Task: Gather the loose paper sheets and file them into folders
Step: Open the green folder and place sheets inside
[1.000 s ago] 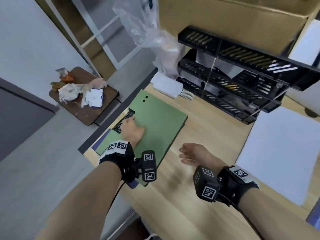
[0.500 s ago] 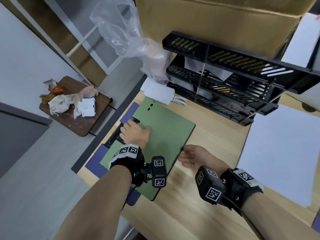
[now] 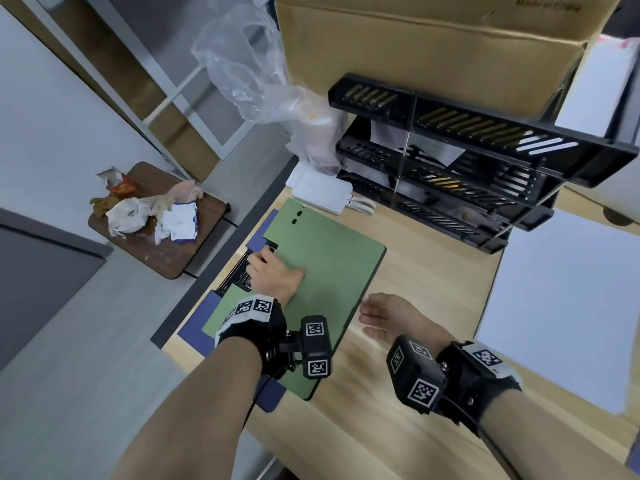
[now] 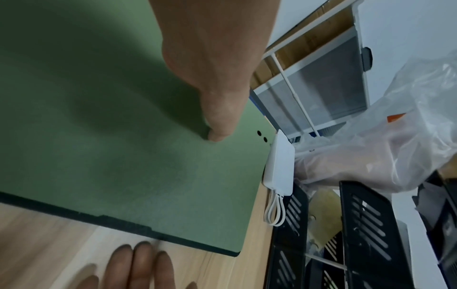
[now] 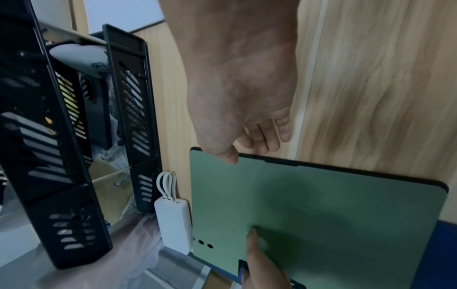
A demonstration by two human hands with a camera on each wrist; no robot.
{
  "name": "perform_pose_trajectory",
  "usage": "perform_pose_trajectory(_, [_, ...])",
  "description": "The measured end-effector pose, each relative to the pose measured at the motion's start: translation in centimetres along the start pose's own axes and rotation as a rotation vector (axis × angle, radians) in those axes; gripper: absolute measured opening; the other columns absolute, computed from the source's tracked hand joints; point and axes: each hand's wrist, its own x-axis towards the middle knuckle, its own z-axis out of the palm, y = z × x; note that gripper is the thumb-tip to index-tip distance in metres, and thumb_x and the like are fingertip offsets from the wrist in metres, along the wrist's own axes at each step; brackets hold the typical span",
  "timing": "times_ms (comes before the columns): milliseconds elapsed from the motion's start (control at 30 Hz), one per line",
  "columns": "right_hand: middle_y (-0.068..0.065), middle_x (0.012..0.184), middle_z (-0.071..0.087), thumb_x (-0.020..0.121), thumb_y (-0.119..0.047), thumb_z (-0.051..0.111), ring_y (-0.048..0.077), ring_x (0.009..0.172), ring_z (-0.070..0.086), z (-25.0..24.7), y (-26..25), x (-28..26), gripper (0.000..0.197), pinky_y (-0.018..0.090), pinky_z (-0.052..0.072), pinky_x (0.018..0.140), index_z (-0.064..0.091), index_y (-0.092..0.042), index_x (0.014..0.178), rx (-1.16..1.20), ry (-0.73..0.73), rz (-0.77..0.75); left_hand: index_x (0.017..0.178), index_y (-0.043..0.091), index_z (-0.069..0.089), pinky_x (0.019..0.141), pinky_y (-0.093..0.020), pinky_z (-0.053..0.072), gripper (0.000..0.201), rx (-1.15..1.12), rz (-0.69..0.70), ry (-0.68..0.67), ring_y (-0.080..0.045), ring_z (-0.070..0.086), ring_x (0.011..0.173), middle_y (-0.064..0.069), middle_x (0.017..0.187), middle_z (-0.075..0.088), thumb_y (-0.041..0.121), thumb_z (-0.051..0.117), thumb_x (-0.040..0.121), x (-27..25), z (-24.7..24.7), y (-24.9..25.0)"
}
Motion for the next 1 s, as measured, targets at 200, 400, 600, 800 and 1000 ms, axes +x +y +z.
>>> perform_pose_trajectory(200, [0.006,0.084,0.06,0.097,-0.023,0.051,0.021,0.083,0.059,-0.5,-0.3,0.2,0.02,0.036,0.046,0.078,0.062,-0.012,0.084,-0.02,0.007,0.008,0.146,0.013,0.028,0.108,-0.041,0.026,0.094,0.128,0.02,-0.033,-0.033,0.031,0.134,-0.014,0.145,0.037,0.052,0.072,0.073,0.8,-1.1,0.3])
perform_pose_trajectory(400, [0.004,0.086,0.059,0.091,-0.034,0.056,0.02,0.086,0.058,-0.6,-0.8,0.0,0.023,0.042,0.046,0.084,0.061,-0.012,0.095,-0.052,-0.012,0.035,0.137,0.016,0.04,0.113,-0.045,0.019,0.089,0.025,-0.146,-0.098,-0.034,0.029,0.138,-0.015,0.145,0.039,0.067,0.067,0.069,1.9,-2.6,-0.7])
perform_pose_trajectory(600, [0.001,0.082,0.058,0.092,-0.026,0.056,0.017,0.08,0.054,0.0,-0.4,-1.2,0.014,0.031,0.043,0.077,0.062,-0.016,0.084,-0.046,-0.008,-0.029,0.104,0.01,0.06,0.097,-0.042,0.044,0.068,-0.326,-0.114,-0.061,-0.033,0.058,0.109,-0.014,0.118,0.064,0.072,0.038,0.087,0.9,-3.7,-1.6])
perform_pose_trajectory(800, [0.002,0.059,0.058,0.092,-0.007,0.051,0.019,0.061,0.043,-0.9,0.5,-4.3,0.03,0.027,0.031,0.059,0.064,-0.01,0.066,0.045,0.057,-0.143,0.121,0.008,0.059,0.101,-0.041,0.04,0.071,-0.398,-0.033,-0.075,-0.032,0.054,0.117,-0.013,0.128,0.059,0.066,0.027,0.095,-2.6,-6.2,0.0])
perform_pose_trajectory(1000, [0.001,0.06,0.058,0.092,-0.008,0.052,0.019,0.057,0.047,-5.4,1.3,-10.0,0.022,0.026,0.033,0.055,0.063,-0.009,0.073,0.066,0.116,-0.262,0.122,0.007,0.059,0.093,-0.038,0.043,0.071,-0.59,0.01,-0.145,-0.031,0.059,0.108,-0.012,0.119,0.063,0.065,0.03,0.093,-7.7,-5.6,2.1])
